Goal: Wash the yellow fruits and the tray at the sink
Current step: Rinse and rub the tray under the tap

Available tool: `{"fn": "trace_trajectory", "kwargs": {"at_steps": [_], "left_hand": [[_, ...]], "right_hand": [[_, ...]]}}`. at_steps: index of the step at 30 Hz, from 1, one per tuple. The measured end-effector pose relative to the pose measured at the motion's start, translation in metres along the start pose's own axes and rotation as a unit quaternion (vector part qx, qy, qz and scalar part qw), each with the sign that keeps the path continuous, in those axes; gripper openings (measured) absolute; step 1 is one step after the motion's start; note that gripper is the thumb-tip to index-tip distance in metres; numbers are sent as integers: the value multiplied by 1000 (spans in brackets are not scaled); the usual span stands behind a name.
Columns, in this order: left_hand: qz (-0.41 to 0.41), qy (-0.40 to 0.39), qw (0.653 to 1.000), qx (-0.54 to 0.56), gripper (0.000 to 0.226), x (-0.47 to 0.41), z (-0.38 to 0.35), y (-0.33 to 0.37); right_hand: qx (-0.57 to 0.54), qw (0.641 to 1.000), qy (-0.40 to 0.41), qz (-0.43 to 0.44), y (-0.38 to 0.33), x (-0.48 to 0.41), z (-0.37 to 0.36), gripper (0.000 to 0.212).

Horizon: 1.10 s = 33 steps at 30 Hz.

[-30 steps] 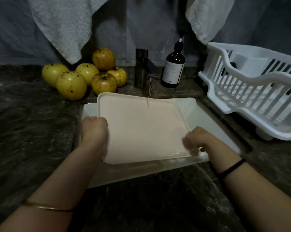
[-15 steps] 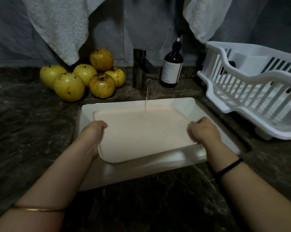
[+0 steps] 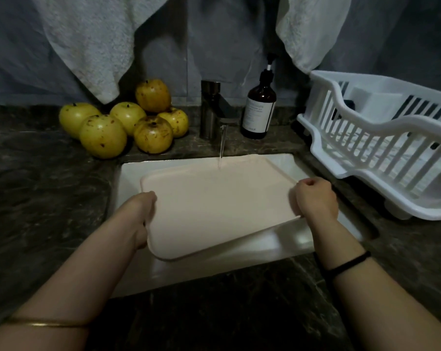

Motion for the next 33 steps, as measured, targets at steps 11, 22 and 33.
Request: {"fn": "trace_trajectory", "kwargs": {"at_steps": [11,22,33], "left_hand": [[-91,72,992,-48,39,-19,10,7],[-74,116,989,-59,42,-25,15,5],[-87,104,990,-34,41,-29,15,4]], "right_hand": [[-8,1000,-8,15,-3,4,3,20],[16,991,20,129,-19,12,4,30],[308,864,-191,349,-68,47,-46,59]]}}
Point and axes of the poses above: each hand's wrist, its own x-axis away from the middle knuckle, its own z-axis out of the back of the hand, y = z × x, the point moved 5 cm from there along -x, towards the middle knuckle, and after that the axes turned 1 degree about y, right-handed, at the moved point
